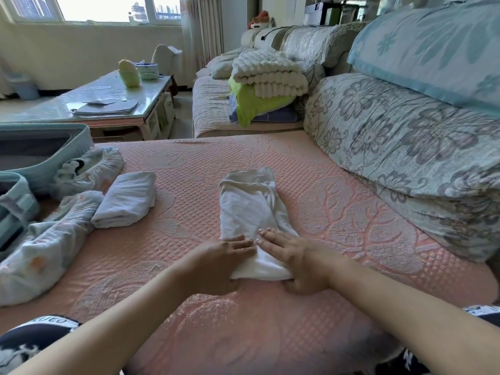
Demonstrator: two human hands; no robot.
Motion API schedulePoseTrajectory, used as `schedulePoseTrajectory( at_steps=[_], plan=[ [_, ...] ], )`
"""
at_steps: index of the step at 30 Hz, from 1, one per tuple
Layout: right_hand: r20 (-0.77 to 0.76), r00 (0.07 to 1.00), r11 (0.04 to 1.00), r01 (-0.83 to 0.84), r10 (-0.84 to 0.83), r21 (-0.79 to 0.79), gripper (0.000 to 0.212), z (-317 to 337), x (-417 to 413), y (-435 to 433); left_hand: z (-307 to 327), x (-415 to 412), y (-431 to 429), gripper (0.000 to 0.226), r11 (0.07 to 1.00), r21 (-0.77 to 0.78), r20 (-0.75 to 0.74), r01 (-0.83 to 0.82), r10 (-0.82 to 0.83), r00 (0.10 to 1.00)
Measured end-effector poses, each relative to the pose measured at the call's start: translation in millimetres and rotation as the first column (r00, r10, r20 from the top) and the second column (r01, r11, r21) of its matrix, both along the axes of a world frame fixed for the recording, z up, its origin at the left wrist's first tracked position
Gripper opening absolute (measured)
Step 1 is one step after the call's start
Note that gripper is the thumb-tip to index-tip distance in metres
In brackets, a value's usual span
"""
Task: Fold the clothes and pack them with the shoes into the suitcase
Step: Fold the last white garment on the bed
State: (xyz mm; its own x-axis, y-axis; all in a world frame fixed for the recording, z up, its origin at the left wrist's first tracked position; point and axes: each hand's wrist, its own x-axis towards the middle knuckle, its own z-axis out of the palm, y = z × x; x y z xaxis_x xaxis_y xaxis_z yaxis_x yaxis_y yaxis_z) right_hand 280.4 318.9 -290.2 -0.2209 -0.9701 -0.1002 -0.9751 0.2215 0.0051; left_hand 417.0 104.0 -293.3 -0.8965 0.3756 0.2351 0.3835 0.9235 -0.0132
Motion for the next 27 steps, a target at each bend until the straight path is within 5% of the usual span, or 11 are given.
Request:
schedulePoseTrajectory(
  at_steps=[4,8,11,13,15,19,20,23,25,27],
  plan=[
    [0.014,0.994,0.994,0.109,-0.109,-0.019,0.082,13.7,3.0,-8.5,7.2,-2.8,-1.3,0.053,0.953,0.275,0.035,-0.125,0.12,0.992],
    [0.258,0.948,0.936,0.25,-0.185,-0.248,0.031,38.1,-16.6,-17.0,13.7,-13.5,-17.3,0.036,0.774,0.582,0.057,-0.25,0.268,0.962],
    [0.468,0.855,0.842,0.411,-0.223,-0.35,0.007,47.9,-43.2,-17.7,20.5,-22.3,-24.7,0.068,0.781,0.606,0.053,-0.151,0.149,0.987],
    [0.603,0.75,0.779,0.539,-0.272,-0.319,0.008,50.1,-56.9,-22.0,24.4,-33.8,-26.0,0.072,0.742,0.631,0.05,-0.228,0.255,0.966],
    [0.658,0.692,0.708,0.621,-0.295,-0.336,0.013,49.3,-68.2,-33.6,28.5,-54.3,-30.0,0.049,0.591,0.72,0.039,-0.365,0.49,0.871],
    [0.601,0.688,0.567,0.706,-0.406,-0.425,0.034,41.8,-85.2,-67.2,35.7,-85.1,-36.8,0.04,0.365,0.762,0.139,-0.535,0.714,0.686],
    [0.557,0.695,0.555,0.71,-0.454,-0.434,0.039,38.3,-88.1,-75.2,36.8,-87.6,-37.7,0.044,0.403,0.76,0.07,-0.511,0.731,0.679],
    [0.433,0.718,0.551,0.696,-0.545,-0.46,0.044,28.9,-95.0,-93.4,32.0,-98.7,-37.4,0.036,0.853,0.367,-0.466,-0.371,0.514,0.72],
    [0.367,0.736,0.552,0.672,-0.568,-0.494,0.044,24.5,-98.2,-100.7,24.4,-104.9,-34.8,0.027,0.959,0.152,-0.464,-0.239,0.283,0.839],
    [0.293,0.748,0.563,0.649,-0.595,-0.512,0.042,21.2,-101.8,-106.1,13.0,-105.4,-31.3,0.046,0.945,0.096,-0.238,-0.314,0.328,0.914]
  ],
)
